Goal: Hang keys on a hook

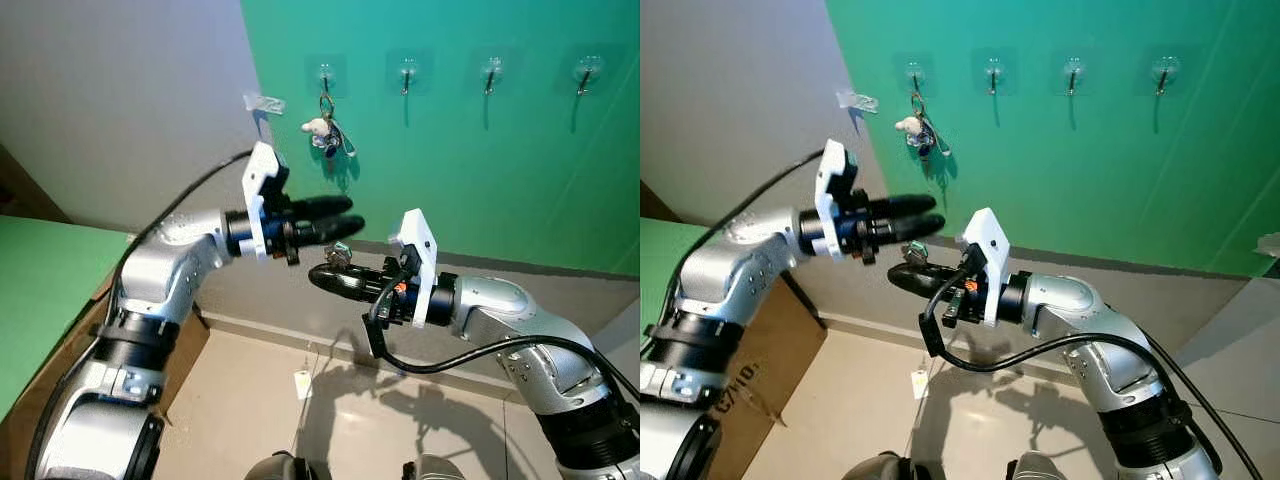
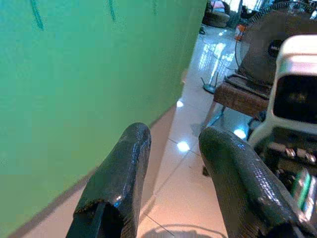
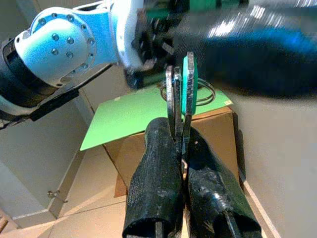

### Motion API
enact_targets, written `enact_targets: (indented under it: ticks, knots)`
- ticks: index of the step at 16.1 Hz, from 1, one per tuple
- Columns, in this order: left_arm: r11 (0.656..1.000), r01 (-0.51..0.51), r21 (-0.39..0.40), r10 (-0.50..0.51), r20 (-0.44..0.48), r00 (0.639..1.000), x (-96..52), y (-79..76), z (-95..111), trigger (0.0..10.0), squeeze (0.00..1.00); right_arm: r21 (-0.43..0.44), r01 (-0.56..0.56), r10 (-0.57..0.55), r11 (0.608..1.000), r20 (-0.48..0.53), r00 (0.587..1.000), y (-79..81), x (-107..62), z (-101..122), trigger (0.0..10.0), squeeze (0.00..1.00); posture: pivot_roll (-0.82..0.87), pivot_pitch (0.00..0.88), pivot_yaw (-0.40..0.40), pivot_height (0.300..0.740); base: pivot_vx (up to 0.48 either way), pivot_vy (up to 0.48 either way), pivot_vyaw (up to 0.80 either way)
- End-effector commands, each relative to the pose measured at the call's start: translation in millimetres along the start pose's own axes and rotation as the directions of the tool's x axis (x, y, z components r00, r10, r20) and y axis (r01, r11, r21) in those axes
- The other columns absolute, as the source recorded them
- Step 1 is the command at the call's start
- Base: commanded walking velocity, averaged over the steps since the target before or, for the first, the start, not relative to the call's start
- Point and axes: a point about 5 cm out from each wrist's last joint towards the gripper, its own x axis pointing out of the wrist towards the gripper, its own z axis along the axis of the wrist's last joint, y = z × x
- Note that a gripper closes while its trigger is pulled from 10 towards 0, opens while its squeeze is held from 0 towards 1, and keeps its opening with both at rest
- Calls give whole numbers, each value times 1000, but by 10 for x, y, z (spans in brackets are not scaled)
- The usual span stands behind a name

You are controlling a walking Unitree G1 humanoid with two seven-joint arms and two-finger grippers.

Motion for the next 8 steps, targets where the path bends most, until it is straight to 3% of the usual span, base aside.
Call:
enact_targets:
  ticks: [1,6,8]
  knots:
    - [1000,9,13,-9,-18,1000,-48,-19,24,10000,0,-23,-7,7,1000,13,1000,-14,9,48,0,0,-244,34,147,717,0,0,0]
    - [999,34,-2,-34,-36,999,-97,-95,-34,10000,0,-34,24,-23,999,23,999,-102,-37,96,0,0,-240,37,143,717,0,0,0]
    - [999,32,-14,-32,17,999,-102,-100,57,10000,0,-33,28,-27,999,19,999,-124,-47,83,0,0,-235,36,139,717,0,0,0]
